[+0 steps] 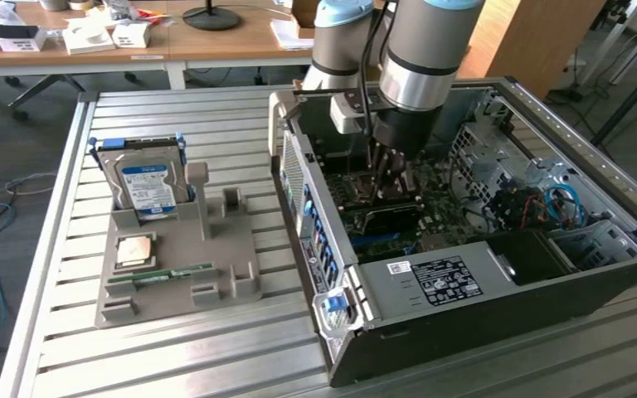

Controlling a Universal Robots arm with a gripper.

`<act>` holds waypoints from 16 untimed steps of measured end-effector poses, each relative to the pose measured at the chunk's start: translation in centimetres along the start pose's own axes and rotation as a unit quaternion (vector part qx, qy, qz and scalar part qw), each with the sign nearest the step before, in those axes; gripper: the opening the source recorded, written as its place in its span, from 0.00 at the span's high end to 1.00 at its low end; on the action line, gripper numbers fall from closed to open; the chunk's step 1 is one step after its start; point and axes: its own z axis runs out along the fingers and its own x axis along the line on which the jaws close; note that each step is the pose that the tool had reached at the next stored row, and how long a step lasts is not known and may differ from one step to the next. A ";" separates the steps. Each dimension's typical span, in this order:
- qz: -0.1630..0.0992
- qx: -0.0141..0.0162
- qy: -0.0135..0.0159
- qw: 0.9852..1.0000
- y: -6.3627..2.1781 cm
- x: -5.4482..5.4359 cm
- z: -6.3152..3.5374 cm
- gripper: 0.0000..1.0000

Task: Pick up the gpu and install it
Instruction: 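Press down on the gpu until it lock into place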

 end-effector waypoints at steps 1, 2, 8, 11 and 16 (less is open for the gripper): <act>0.000 0.000 0.000 1.000 0.02 0.0 0.02 0.89; 0.000 0.000 0.000 1.000 0.02 0.0 0.07 0.89; 0.000 0.000 0.000 1.000 0.05 0.0 0.47 0.89; 0.000 0.000 0.000 1.000 0.05 0.0 0.50 0.89; 0.000 0.000 0.000 1.000 0.05 0.0 0.58 0.89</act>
